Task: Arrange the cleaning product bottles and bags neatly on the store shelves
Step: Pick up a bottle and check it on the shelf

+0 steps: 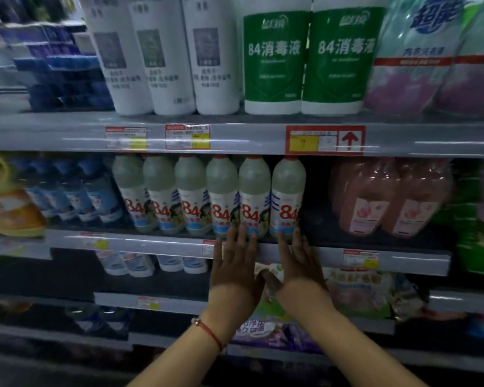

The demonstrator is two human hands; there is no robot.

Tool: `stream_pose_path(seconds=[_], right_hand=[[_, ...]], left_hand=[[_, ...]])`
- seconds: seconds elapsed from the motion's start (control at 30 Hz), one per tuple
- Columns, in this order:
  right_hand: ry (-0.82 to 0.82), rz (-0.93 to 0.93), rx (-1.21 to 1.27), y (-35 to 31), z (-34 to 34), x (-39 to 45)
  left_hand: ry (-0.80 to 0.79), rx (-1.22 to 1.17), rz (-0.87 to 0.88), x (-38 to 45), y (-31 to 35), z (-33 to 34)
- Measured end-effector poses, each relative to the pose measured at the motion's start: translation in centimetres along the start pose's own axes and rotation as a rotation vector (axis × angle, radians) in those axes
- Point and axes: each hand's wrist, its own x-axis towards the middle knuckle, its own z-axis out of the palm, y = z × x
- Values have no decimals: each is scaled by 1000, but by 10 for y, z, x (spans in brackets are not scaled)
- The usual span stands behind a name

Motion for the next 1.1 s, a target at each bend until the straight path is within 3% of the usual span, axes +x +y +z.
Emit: stream_pose_path(seconds=[0.13, 0.2, 0.3, 0.37, 0.57, 0.8, 0.93, 1.1], right_hand=[[96, 42, -7, -6, 9, 1], [97, 59, -38, -8, 11, 2], [105, 84, -62, -11, 12, 6], [96, 112, -88, -13, 11, 7], [-19, 204, -137, -24, 1, -4], [21, 224, -92, -25, 2, 5], [40, 244, -135, -24, 7, 9], [63, 224, -145, -21, 9, 8]], left_hand=[[72, -32, -17, 10, 6, 0], [26, -39, -51, 13, 6, 4], [105, -55, -50, 17, 5, -2], [45, -77, -7, 14, 2, -2], [232, -101, 93, -19, -50, -2], [57, -32, 20, 1, -60, -7], [167, -60, 22, 5, -56, -3], [168, -63, 49, 10, -59, 0]])
